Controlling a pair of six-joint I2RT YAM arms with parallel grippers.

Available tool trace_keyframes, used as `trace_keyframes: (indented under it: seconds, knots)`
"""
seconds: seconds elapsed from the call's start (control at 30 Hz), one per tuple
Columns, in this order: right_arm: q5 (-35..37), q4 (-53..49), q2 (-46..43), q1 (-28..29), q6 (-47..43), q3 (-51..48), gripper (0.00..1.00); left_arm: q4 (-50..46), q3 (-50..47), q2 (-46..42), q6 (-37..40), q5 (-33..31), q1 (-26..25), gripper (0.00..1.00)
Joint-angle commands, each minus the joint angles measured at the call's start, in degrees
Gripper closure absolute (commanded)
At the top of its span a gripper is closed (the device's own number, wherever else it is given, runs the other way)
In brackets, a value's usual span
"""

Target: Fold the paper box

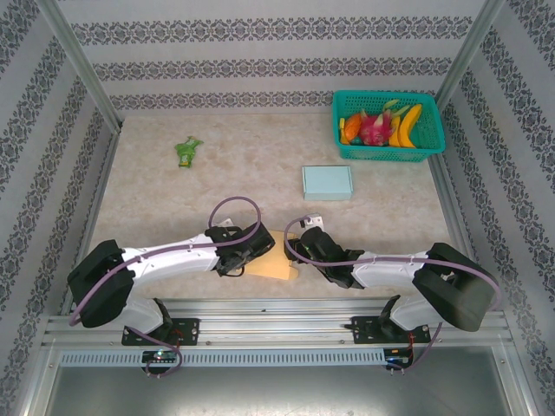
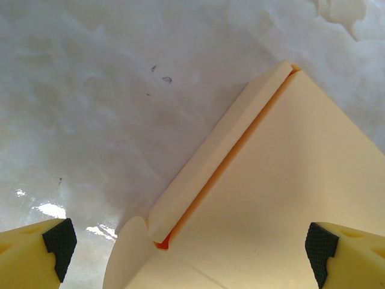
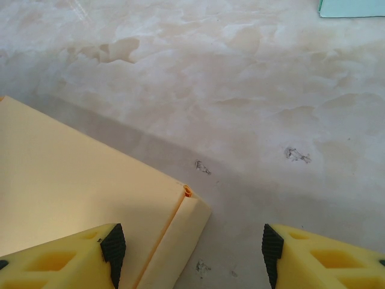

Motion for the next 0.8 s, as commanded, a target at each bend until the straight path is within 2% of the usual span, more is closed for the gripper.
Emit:
trace_keyframes:
  seconds: [0.0,0.23,0.77]
  knots:
    - [-1.1,-1.5,-0.2,1.0,-0.8,-1.2,0.36,0.3,0.0,0.6,-1.3,-0.1,-0.8,0.00]
    - [-0.8,-0.9,0.2,1.0,-0.8,-1.2,0.36,5.4,-2.1,1.5,-1.5,3.8,-0.8,0.00]
    - [-0.2,-1.3,-1.6,0.9,-1.0,-2.1,0.36,9.8,-4.9,2.8,-2.1,5.6,-0.8,0.03]
